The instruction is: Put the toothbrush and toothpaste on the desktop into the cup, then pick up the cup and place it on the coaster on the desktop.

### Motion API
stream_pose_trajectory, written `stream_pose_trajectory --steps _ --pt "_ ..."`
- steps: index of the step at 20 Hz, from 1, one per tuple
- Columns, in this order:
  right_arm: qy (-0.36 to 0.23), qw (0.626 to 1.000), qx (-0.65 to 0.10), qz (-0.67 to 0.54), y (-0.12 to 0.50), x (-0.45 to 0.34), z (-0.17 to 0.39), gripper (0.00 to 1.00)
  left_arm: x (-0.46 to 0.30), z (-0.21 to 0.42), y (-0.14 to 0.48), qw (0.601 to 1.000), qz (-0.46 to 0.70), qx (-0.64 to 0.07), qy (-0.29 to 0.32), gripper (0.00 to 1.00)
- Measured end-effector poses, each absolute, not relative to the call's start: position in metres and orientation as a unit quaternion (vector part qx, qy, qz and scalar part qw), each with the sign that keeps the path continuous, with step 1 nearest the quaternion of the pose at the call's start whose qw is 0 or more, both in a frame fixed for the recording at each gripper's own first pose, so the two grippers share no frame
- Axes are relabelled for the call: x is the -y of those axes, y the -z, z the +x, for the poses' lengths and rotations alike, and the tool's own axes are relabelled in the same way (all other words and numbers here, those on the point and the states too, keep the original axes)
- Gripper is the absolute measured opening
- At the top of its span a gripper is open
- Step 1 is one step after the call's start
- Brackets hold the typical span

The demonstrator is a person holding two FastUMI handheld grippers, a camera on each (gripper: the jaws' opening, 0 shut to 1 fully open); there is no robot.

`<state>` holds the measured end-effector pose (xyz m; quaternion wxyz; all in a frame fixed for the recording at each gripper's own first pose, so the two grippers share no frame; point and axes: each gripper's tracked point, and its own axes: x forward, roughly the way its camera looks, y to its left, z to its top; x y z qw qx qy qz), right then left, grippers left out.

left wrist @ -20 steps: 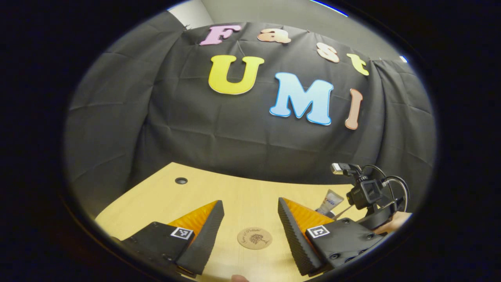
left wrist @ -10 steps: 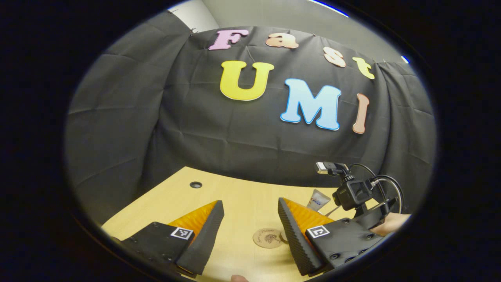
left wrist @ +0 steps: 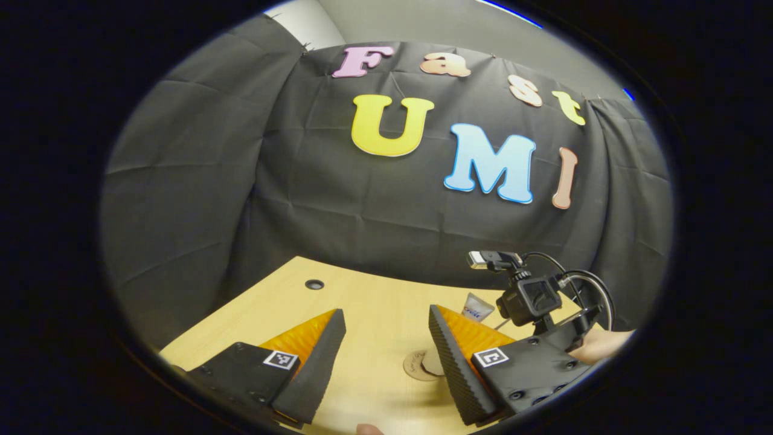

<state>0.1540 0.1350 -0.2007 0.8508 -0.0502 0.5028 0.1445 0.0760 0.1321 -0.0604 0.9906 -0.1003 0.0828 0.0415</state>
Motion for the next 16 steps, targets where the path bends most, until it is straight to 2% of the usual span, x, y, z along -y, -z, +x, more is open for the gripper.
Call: stream_pose_trajectory --steps 1,2,4,5,6,7,8,10,16 --pt "-0.145 0.85 -0.504 -0.055 0.203 -0.134 0.154 0.27 -0.134 0.078 0.059 0.99 -0.1 -0.084 -0.043 0.9" --pt "-0.146 0.849 -0.505 -0.056 0.202 -0.133 0.154 0.23 -0.135 0.078 0.058 0.99 -0.1 -0.084 -0.044 0.9" --pt "-0.146 0.847 -0.508 -0.058 0.2 -0.134 0.152 0.27 -0.139 0.075 0.058 0.99 -0.1 -0.085 -0.047 0.9" --pt "-0.146 0.846 -0.51 -0.061 0.2 -0.133 0.152 0.23 -0.141 0.074 0.058 0.99 -0.1 -0.086 -0.049 0.9" --pt "-0.146 0.845 -0.511 -0.065 0.2 -0.131 0.152 0.27 -0.144 0.073 0.059 0.99 -0.1 -0.086 -0.05 0.9" --pt "-0.146 0.844 -0.512 -0.068 0.2 -0.132 0.152 0.23 -0.146 0.072 0.059 0.99 -0.1 -0.087 -0.052 0.9" --pt "-0.146 0.843 -0.513 -0.069 0.199 -0.131 0.152 0.27 -0.148 0.071 0.059 0.99 -0.1 -0.086 -0.053 0.9" --pt "-0.144 0.845 -0.511 -0.07 0.198 -0.131 0.152 0.23 -0.15 0.071 0.058 0.99 -0.1 -0.087 -0.054 0.9" --pt "-0.151 0.848 -0.502 -0.077 0.195 -0.132 0.154 0.27 -0.151 0.071 0.06 0.99 -0.1 -0.091 -0.05 0.9"
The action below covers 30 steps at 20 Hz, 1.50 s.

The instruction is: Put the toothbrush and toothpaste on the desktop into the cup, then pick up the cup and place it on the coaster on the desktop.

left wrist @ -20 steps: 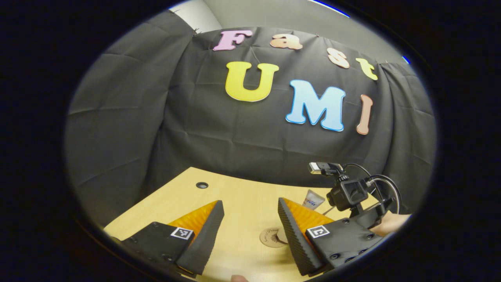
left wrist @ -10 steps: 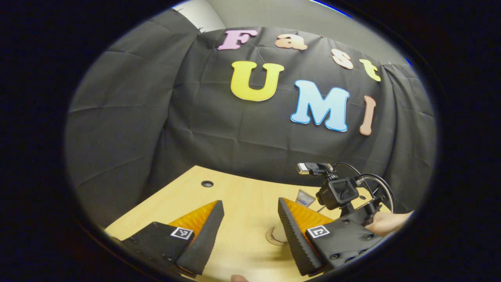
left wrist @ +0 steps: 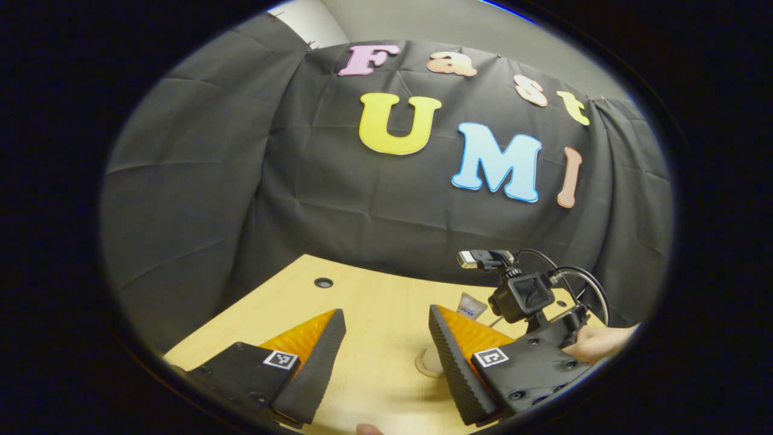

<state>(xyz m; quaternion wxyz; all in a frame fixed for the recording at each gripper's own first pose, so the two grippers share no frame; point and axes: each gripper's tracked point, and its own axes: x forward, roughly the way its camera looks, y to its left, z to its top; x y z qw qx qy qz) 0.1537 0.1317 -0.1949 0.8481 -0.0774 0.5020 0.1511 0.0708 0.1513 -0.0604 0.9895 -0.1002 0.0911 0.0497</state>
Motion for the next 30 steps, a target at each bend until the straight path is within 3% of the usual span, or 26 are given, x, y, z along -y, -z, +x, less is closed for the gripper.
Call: stream_pose_trajectory --steps 2,4,6,8,14,16,24,30 --pt "-0.156 0.852 -0.493 -0.08 0.187 -0.131 0.152 0.3 -0.151 0.071 0.06 0.989 -0.1 -0.092 -0.048 0.9" --pt "-0.162 0.856 -0.485 -0.077 0.179 -0.132 0.148 0.45 -0.149 0.072 0.059 0.99 -0.098 -0.093 -0.046 0.9" --pt "-0.166 0.862 -0.474 -0.068 0.169 -0.13 0.141 0.48 -0.149 0.074 0.06 0.99 -0.095 -0.093 -0.044 0.9" --pt "-0.163 0.869 -0.463 -0.061 0.157 -0.123 0.132 0.67 -0.146 0.075 0.054 0.991 -0.092 -0.091 -0.042 0.9" --pt "-0.159 0.9 -0.407 0.005 0.118 -0.095 0.102 0.68 -0.122 0.076 0.032 0.994 -0.08 -0.069 -0.024 0.9" --pt "-0.146 0.915 -0.376 0.015 0.098 -0.077 0.094 0.86 -0.111 0.075 0.025 0.995 -0.08 -0.064 -0.017 0.9" --pt "-0.077 0.974 -0.208 0.036 0.02 -0.002 0.07 0.86 -0.059 0.067 0.001 0.996 -0.074 -0.053 0.014 0.9" --pt "-0.035 0.996 -0.08 0.014 -0.046 0.045 0.056 0.86 -0.035 0.051 -0.018 0.997 -0.073 -0.032 0.016 0.89"
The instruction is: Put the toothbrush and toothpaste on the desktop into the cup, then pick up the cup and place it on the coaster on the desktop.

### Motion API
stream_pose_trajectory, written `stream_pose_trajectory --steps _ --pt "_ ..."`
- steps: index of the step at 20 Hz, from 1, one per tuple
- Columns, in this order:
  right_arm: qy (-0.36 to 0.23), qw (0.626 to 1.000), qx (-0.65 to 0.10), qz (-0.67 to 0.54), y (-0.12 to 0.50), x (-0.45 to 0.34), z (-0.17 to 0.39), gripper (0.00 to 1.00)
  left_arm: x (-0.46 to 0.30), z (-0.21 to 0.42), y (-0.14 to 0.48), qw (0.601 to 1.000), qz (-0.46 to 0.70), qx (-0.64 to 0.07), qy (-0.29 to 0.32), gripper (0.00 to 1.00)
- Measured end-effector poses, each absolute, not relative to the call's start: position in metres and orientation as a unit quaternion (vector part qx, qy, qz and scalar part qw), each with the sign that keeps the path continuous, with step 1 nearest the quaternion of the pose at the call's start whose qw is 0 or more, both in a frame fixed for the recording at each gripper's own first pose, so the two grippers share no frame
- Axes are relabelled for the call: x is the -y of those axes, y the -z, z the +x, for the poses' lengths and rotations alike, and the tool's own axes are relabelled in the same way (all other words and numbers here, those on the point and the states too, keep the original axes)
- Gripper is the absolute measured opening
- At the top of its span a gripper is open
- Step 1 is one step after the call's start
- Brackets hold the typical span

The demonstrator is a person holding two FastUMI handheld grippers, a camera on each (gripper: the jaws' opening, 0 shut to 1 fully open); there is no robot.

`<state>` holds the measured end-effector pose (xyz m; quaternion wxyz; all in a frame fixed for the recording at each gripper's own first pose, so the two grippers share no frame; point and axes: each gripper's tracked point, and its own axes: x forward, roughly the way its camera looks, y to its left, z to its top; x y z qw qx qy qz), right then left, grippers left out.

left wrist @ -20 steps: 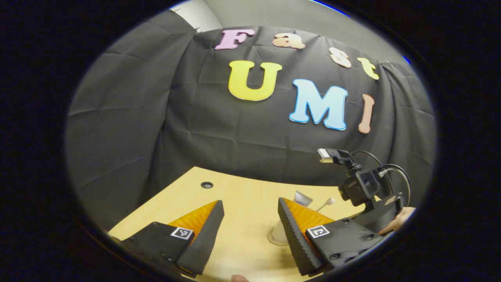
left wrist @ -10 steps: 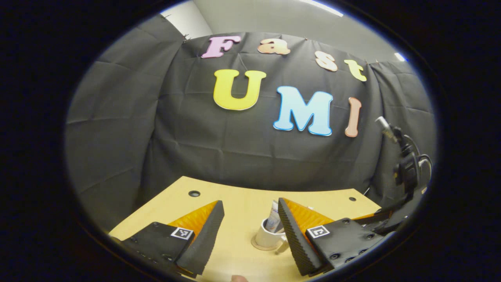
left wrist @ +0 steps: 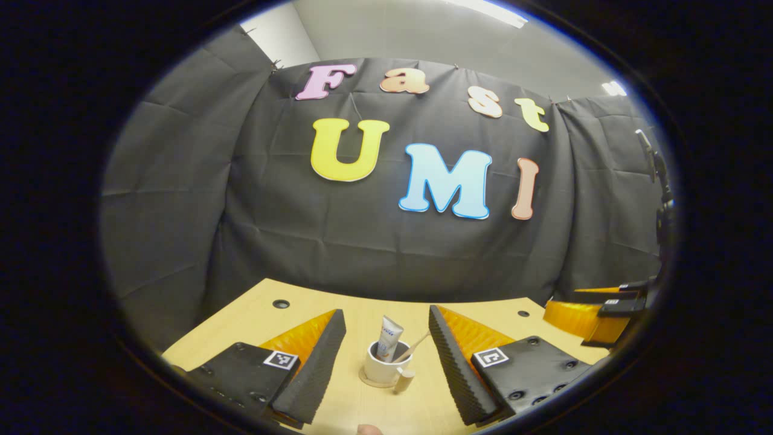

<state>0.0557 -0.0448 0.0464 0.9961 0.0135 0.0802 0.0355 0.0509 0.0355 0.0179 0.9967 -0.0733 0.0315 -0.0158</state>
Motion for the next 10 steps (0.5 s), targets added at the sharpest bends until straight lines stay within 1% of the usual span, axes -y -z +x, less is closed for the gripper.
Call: stream_pose_trajectory --steps 4,10 --pt "-0.029 0.999 -0.042 0.004 -0.06 0.059 0.053 0.86 -0.036 0.04 -0.022 0.997 -0.074 -0.02 0.002 0.89" --pt "-0.036 0.999 -0.036 -0.007 -0.062 0.064 0.051 0.86 -0.039 0.027 -0.032 0.997 -0.071 -0.008 -0.017 0.89"
